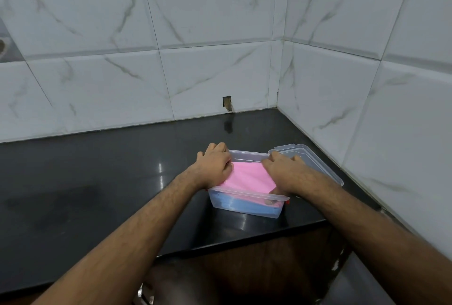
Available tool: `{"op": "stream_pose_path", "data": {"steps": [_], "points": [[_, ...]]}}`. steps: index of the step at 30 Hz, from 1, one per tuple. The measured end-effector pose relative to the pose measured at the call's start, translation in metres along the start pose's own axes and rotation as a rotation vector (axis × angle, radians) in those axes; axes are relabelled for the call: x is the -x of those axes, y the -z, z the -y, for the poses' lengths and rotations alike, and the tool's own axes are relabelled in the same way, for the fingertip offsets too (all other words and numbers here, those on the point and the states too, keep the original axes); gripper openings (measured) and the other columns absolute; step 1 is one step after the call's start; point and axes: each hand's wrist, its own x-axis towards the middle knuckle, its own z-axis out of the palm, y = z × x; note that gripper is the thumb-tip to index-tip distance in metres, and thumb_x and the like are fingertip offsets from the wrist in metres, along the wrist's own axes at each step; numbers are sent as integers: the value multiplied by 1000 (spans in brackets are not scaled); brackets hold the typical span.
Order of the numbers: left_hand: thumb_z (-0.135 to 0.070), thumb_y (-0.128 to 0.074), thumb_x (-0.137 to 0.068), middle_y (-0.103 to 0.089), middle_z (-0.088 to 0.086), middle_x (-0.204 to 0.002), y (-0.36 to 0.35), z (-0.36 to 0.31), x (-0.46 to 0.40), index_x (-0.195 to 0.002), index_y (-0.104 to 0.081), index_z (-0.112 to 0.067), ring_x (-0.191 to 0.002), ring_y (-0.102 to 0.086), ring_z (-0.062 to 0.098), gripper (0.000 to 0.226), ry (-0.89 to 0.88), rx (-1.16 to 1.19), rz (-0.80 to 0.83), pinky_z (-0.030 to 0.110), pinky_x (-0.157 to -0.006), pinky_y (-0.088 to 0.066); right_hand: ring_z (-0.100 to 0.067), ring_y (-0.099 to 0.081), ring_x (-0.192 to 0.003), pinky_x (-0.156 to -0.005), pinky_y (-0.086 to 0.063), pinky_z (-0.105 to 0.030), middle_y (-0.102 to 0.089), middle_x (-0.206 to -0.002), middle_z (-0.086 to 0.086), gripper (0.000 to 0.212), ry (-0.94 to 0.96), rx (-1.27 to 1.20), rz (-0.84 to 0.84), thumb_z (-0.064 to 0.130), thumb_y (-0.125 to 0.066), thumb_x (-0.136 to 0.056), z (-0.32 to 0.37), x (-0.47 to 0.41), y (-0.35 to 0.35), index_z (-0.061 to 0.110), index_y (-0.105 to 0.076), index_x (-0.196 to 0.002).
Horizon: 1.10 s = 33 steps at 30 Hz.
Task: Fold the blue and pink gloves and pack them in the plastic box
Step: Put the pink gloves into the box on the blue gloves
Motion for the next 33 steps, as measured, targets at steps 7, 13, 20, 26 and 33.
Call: {"op": "stream_pose_path", "data": {"steps": [7, 13, 20, 26, 33], "points": [[-31, -46, -99, -41, -3, -111, -2, 1, -2, -94, -54, -23, -109, -38, 17, 13, 32, 18, -3, 41, -96, -38, -31, -38, -143, -119, -27, -56, -33, -158, -11, 89, 7, -28, 32, 44, -79, -83, 0, 1, 4, 20, -31, -154], [-31, -50, -99, -48, -5, -123, -5, 3, -2, -122, -56, -26, -117, -40, 16, 24, 18, 58, -49, 43, -103, -36, -32, -39, -143, -120, -25, -56, -32, -157, -13, 93, 20, -23, 35, 44, -78, -84, 3, 5, 8, 23, -24, -157], [-46, -39, -106, -59, -7, -109, 5, -4, 12, -113, -66, -26, -102, -53, 13, 35, -290, -147, -299, 32, -90, -39, -31, -40, -141, -118, -27, -54, -35, -155, -13, 89, 24, -25, 37, 42, -78, -84, 4, 7, 10, 23, -28, -155], [-54, -46, -102, -60, -9, -76, 5, -8, 45, -73, -71, -15, -75, -52, 9, 54, -445, 136, -282, 30, -73, -39, -31, -40, -139, -115, -30, -54, -38, -151, -12, 88, 25, -15, 38, 44, -78, -83, 1, 4, 8, 26, -30, -154], [-62, -36, -101, -62, -3, -77, -2, 1, 55, -73, -69, -12, -71, -57, 14, 66, -338, 130, -148, 37, -72, -48, -32, -35, -144, -118, -26, -57, -34, -156, -12, 89, 20, -19, 69, 45, -77, -84, 2, 1, 8, 28, -27, -156]]}}
